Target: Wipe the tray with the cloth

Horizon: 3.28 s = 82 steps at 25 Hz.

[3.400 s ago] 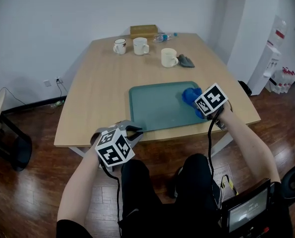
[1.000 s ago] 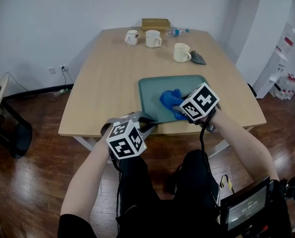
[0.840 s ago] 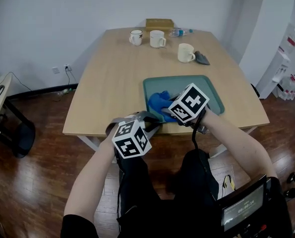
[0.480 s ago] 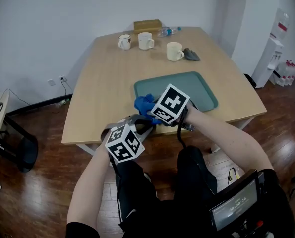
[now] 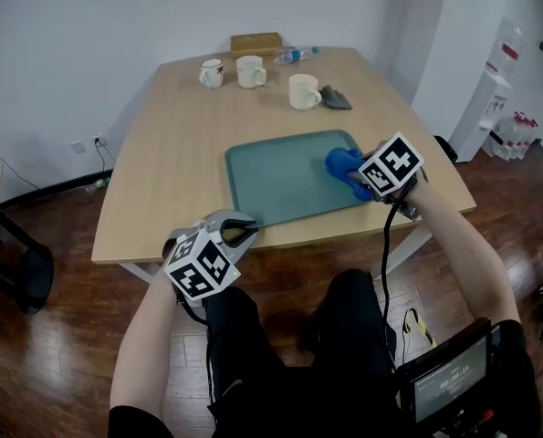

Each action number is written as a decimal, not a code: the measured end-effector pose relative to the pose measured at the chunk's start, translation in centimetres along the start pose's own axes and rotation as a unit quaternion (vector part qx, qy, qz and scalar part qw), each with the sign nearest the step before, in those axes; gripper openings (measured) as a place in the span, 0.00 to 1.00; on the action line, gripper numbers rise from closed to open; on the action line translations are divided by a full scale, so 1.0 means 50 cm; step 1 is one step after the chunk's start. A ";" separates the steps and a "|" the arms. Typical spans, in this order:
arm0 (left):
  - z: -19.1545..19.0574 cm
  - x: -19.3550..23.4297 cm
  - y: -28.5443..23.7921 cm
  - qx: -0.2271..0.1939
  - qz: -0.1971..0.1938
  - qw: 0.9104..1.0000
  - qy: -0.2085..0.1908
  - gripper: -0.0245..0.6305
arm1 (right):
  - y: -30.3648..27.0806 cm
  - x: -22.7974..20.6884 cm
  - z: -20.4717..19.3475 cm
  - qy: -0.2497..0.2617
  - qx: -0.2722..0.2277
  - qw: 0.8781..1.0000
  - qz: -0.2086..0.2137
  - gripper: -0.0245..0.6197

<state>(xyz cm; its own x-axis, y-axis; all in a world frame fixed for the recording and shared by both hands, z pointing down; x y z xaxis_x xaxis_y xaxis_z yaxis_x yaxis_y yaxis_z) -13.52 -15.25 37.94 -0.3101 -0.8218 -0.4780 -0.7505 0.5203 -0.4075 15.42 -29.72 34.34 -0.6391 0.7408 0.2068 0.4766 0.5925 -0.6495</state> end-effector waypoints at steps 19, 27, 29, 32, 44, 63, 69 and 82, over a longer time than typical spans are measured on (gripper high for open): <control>0.004 0.003 -0.005 -0.009 0.000 1.000 -0.003 0.11 | -0.025 0.204 0.076 0.017 -0.060 0.990 0.123 0.22; 0.005 -0.017 -0.006 -0.003 0.018 0.997 -0.077 0.10 | -0.095 0.349 0.173 0.039 -0.077 0.979 0.183 0.22; 0.007 -0.029 -0.006 0.000 0.023 0.992 -0.128 0.09 | -0.108 0.364 0.191 0.027 -0.077 0.977 0.199 0.21; 0.005 -0.034 -0.004 0.004 0.031 0.989 -0.143 0.08 | -0.128 0.364 0.201 -0.016 -0.075 0.970 0.230 0.21; 0.012 -0.026 -0.010 0.015 0.103 0.994 0.033 0.14 | -0.135 0.231 0.201 0.076 -0.092 0.972 0.203 0.21; 0.016 -0.017 -0.003 0.009 0.101 0.993 0.061 0.14 | -0.265 0.203 0.275 0.270 -0.162 0.926 0.208 0.21; 0.009 -0.020 -0.005 0.008 0.104 0.993 0.055 0.14 | -0.181 0.267 0.209 0.262 -0.174 0.905 0.286 0.21; 0.002 -0.020 0.009 -0.014 0.069 0.997 0.021 0.14 | -0.076 0.335 0.138 0.192 -0.162 0.907 0.338 0.21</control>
<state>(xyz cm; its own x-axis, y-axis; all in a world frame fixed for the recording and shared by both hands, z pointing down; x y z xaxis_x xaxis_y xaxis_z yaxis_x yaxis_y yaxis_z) -13.49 -14.19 38.18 -0.4349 -0.7524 -0.4948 -0.7151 0.6225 -0.3180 -1.27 -21.77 35.23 0.0928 0.9883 0.1209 0.8739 -0.0226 -0.4857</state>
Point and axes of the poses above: the fingertips, and each gripper's own axes: y backward along the fingers, x to its left, z out of its top, the point moved 9 cm from there along y, backward along the fingers, and after that the axes turned 12 degrees about -x, right-handed, at the moved point
